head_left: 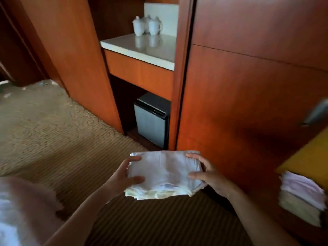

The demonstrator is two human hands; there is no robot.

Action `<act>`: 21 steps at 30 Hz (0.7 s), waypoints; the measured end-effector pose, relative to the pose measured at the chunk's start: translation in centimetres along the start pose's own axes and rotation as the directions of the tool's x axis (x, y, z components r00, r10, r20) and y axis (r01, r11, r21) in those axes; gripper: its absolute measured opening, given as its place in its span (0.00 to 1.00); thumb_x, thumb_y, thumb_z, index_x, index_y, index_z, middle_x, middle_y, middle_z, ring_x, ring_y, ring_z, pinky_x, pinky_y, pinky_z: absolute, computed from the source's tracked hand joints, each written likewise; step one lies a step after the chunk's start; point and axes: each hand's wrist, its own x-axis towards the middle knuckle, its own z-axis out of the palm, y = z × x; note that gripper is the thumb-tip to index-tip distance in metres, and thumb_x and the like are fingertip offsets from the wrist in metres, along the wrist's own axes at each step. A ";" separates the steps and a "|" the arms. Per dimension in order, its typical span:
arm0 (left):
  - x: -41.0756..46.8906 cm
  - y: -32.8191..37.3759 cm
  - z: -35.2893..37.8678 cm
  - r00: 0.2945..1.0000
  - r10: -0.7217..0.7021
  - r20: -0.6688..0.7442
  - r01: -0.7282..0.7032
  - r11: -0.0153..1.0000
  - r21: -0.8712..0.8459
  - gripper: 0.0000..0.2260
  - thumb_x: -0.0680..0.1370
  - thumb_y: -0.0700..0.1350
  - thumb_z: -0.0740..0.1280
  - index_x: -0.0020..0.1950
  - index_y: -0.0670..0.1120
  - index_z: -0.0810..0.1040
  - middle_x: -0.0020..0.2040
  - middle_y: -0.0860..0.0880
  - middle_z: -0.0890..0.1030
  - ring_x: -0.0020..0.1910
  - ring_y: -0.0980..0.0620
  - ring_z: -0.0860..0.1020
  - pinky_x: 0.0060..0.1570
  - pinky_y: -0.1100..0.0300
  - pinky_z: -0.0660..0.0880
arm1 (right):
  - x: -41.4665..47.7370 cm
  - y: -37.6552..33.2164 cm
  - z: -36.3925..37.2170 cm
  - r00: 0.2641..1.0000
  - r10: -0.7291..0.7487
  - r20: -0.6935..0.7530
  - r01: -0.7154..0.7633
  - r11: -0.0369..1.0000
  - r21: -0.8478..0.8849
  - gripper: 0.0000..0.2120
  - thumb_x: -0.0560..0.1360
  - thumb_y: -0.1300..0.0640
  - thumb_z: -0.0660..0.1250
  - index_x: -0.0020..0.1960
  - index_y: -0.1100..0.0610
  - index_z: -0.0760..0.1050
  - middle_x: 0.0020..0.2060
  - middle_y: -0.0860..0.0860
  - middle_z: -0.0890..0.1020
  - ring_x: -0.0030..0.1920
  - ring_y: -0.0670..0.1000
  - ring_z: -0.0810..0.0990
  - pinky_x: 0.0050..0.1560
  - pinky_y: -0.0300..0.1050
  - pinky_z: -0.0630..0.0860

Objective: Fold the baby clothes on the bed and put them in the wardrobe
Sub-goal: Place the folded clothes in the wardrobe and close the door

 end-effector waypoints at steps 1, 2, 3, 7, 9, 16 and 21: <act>0.4 0.2 3.0 0.999 0.004 0.041 -0.004 1.000 0.003 0.33 0.62 0.48 0.80 0.65 0.55 0.72 0.58 0.40 0.75 0.49 0.43 0.82 0.45 0.46 0.82 | -2.3 0.9 -2.3 0.999 0.003 -0.041 -0.002 1.000 0.004 0.27 0.68 0.62 0.76 0.58 0.36 0.77 0.63 0.44 0.72 0.61 0.53 0.76 0.57 0.63 0.78; 0.8 0.5 6.0 0.997 0.007 0.080 -0.007 1.000 0.005 0.32 0.64 0.45 0.80 0.65 0.54 0.72 0.57 0.40 0.75 0.47 0.45 0.82 0.44 0.47 0.82 | -4.5 1.9 -4.6 0.996 0.002 -0.085 -0.002 1.000 0.009 0.27 0.67 0.61 0.76 0.58 0.36 0.77 0.64 0.45 0.72 0.61 0.53 0.76 0.59 0.62 0.77; 1.2 0.8 9.0 0.993 0.011 0.120 -0.013 1.000 0.012 0.30 0.67 0.41 0.79 0.65 0.54 0.71 0.57 0.40 0.75 0.45 0.47 0.82 0.43 0.49 0.82 | -6.7 2.8 -6.8 0.991 0.005 -0.136 -0.003 1.000 0.011 0.28 0.66 0.61 0.76 0.58 0.36 0.77 0.64 0.46 0.73 0.62 0.53 0.76 0.60 0.61 0.76; 2.2 1.9 19.8 0.965 0.022 0.261 -0.039 0.997 0.062 0.28 0.70 0.32 0.75 0.64 0.52 0.71 0.58 0.40 0.74 0.48 0.48 0.81 0.42 0.56 0.81 | -15.2 6.3 -13.7 0.950 0.020 -0.311 0.002 0.998 0.070 0.28 0.63 0.60 0.78 0.58 0.37 0.78 0.63 0.47 0.76 0.61 0.51 0.77 0.61 0.56 0.77; 2.5 2.4 24.4 0.949 0.027 0.314 -0.057 0.995 0.086 0.28 0.70 0.32 0.75 0.64 0.52 0.72 0.59 0.41 0.73 0.50 0.46 0.79 0.41 0.60 0.80 | -18.9 7.7 -16.3 0.924 0.030 -0.381 0.008 0.995 0.096 0.27 0.66 0.64 0.77 0.58 0.39 0.78 0.62 0.45 0.76 0.61 0.49 0.77 0.59 0.52 0.79; 3.6 4.1 36.3 0.869 0.034 0.493 -0.134 0.976 0.170 0.27 0.71 0.36 0.75 0.61 0.60 0.71 0.60 0.49 0.70 0.54 0.49 0.75 0.40 0.66 0.77 | -28.2 11.8 -22.4 0.826 0.086 -0.556 0.005 0.987 0.159 0.30 0.61 0.53 0.78 0.60 0.39 0.76 0.64 0.45 0.72 0.62 0.50 0.74 0.57 0.50 0.79; 5.2 4.3 42.3 0.797 0.023 0.604 -0.193 0.956 0.219 0.27 0.72 0.37 0.75 0.63 0.58 0.71 0.60 0.50 0.69 0.54 0.51 0.75 0.41 0.66 0.77 | -31.6 15.1 -25.3 0.772 0.140 -0.619 0.043 0.961 0.272 0.30 0.61 0.55 0.79 0.61 0.40 0.77 0.63 0.49 0.74 0.62 0.53 0.76 0.58 0.55 0.79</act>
